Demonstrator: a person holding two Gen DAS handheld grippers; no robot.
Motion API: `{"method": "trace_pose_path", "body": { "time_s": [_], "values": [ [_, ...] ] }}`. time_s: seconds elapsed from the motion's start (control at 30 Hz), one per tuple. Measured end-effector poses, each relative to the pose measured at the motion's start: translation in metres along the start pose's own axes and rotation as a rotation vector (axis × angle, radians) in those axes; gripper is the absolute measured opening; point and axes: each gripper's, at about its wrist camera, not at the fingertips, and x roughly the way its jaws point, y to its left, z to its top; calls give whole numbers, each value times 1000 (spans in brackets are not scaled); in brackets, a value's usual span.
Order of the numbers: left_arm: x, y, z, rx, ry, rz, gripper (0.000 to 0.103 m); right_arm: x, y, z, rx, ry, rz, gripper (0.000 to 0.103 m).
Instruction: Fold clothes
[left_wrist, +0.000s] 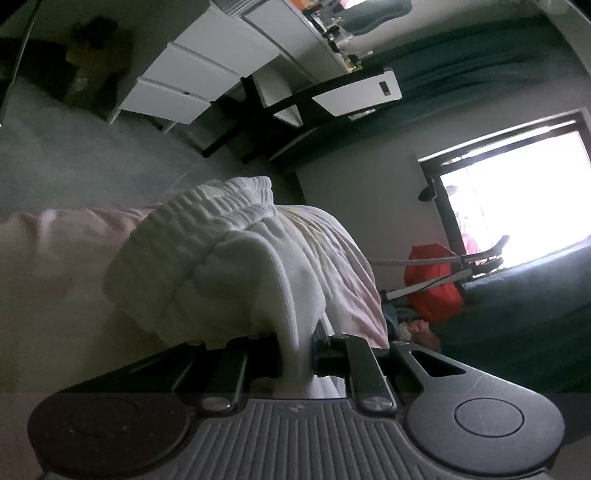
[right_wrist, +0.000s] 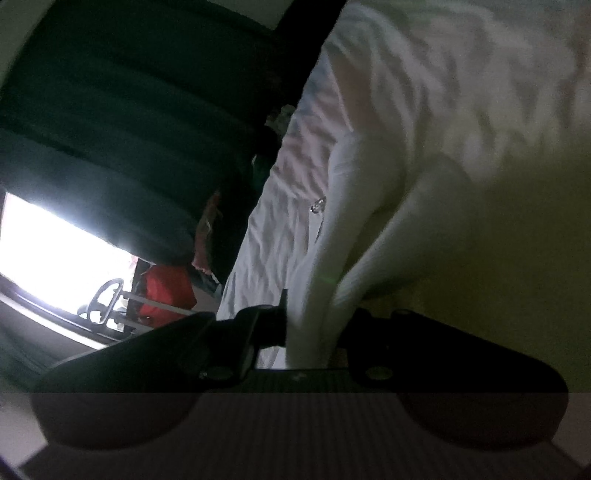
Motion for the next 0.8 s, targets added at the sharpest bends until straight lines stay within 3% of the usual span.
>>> {"method": "trace_pose_path", "body": {
  "time_s": [0.13,0.33,0.4,0.47,0.67,0.8],
  "values": [
    [-3,14,3,45,49,74,16,-16,-6,-6,-58,-1,-61,15],
    [9,13,0,136,67,127,22,0,-54,-9,167,73,-137,23],
    [9,10,-6,152,64,146,26,4,-64,-8,198,88,-126,44],
    [11,8,-12,171,68,162,35,7,-71,-6,209,94,-87,50],
    [0,-4,-26,257,62,235,63,11,-76,2,216,69,-38,50],
    [-17,-15,-31,277,-11,301,65,7,-70,5,153,6,21,51]
  ]
}}
